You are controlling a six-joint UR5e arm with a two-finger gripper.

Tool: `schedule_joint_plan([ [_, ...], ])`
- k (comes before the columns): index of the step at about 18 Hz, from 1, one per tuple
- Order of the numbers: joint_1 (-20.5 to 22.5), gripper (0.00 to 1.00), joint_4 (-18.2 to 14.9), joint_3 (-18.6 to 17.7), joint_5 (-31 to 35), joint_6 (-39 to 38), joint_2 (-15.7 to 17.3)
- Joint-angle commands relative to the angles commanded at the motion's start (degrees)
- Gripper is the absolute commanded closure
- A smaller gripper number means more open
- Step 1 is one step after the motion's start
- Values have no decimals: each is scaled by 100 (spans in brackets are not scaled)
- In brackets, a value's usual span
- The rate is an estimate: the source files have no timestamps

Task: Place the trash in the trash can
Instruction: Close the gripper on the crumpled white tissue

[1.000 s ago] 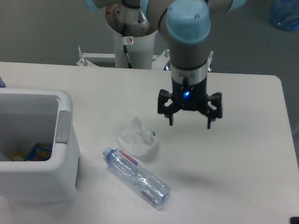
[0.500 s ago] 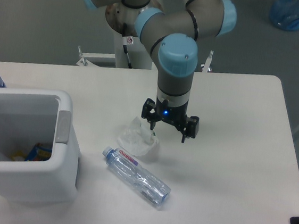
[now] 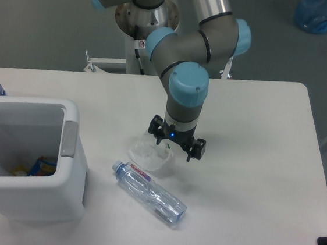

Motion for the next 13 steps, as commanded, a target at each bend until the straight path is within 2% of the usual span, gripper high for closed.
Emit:
schedule_joint_plan([
  [7, -158, 0, 62, 9, 35, -18, -255],
  [9, -159, 10, 88, 9, 35, -18, -255],
  [11, -159, 23, 106, 9, 44, -9, -264],
  [13, -159, 43, 106, 9, 53, -26, -264],
])
